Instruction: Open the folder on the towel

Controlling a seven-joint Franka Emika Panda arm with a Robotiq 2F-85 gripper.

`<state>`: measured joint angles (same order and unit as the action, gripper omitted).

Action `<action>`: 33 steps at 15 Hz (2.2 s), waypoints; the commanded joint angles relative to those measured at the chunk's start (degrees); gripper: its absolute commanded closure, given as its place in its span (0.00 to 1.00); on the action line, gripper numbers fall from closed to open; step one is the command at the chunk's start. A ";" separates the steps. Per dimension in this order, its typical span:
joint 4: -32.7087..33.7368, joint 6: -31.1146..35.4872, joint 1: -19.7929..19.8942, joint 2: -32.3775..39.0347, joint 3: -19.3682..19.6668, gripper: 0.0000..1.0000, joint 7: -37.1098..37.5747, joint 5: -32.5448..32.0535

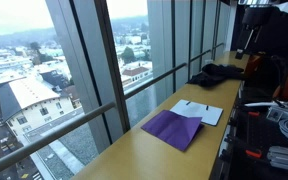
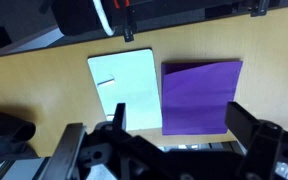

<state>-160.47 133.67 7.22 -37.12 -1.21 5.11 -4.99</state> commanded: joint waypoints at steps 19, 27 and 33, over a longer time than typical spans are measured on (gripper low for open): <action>15.60 6.76 -10.43 29.74 15.46 0.00 -29.39 27.96; 25.60 7.68 -1.58 50.70 10.16 0.00 -37.31 37.91; 32.68 7.36 5.89 61.01 3.46 0.00 -36.94 37.69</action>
<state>-131.87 141.01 9.58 19.71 5.93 -30.60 31.02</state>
